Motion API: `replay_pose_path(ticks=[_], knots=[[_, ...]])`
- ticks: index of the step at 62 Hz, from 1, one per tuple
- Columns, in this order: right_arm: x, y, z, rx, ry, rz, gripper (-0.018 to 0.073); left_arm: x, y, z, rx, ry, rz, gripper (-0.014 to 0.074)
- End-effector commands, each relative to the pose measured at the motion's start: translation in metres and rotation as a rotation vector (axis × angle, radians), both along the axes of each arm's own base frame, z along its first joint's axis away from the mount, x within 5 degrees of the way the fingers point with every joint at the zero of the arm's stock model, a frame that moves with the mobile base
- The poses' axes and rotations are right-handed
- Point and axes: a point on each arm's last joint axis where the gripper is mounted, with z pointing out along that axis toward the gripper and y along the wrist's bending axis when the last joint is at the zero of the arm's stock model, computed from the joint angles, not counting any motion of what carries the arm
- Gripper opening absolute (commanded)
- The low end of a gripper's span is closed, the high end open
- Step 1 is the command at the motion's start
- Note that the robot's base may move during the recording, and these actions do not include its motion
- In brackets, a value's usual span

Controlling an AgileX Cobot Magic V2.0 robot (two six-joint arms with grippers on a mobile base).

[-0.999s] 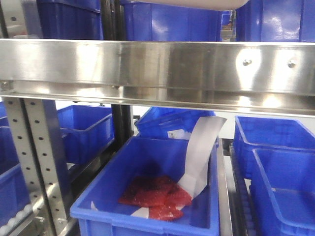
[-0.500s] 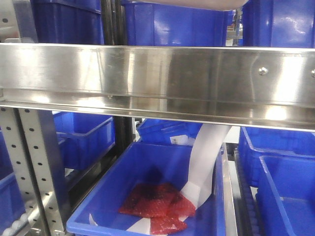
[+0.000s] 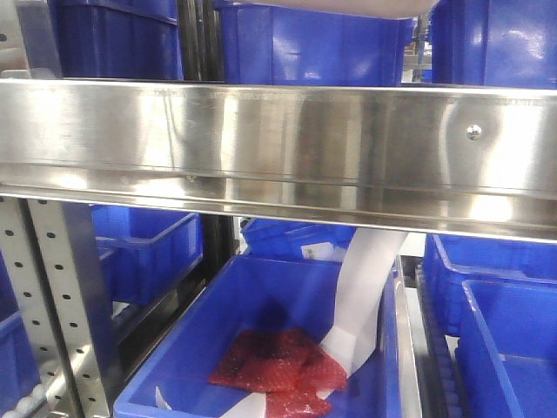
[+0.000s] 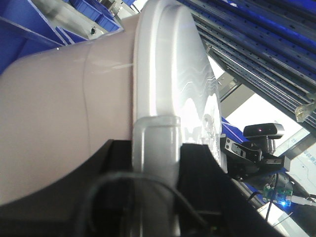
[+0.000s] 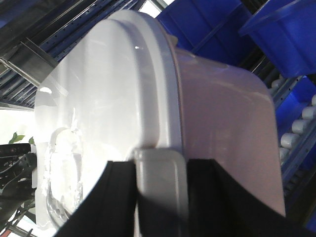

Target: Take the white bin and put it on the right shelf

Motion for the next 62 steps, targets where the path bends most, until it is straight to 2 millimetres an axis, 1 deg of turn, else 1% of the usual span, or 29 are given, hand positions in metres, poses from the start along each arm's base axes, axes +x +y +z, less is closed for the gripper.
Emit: replay_pose_path(ticks=[1,52,62], knots=[[-0.031,0.0239,0.0326,0.086,-0.132,0.247,0.0069,-0.0431,-0.0225,0.0281,-0.069,-0.101,-0.324,-0.0126],[-0.0309,0.0239,0.0326,0.086,-0.131,0.246,0.0069,-0.0433,-0.0223,0.0294,-0.084,-0.102,-0.325,-0.0126],[-0.0319,0.0242,0.0342,0.115,-0.123,0.259,0.0069,-0.0438,-0.0225,0.0293,-0.083,-0.103,-0.331,-0.0126]])
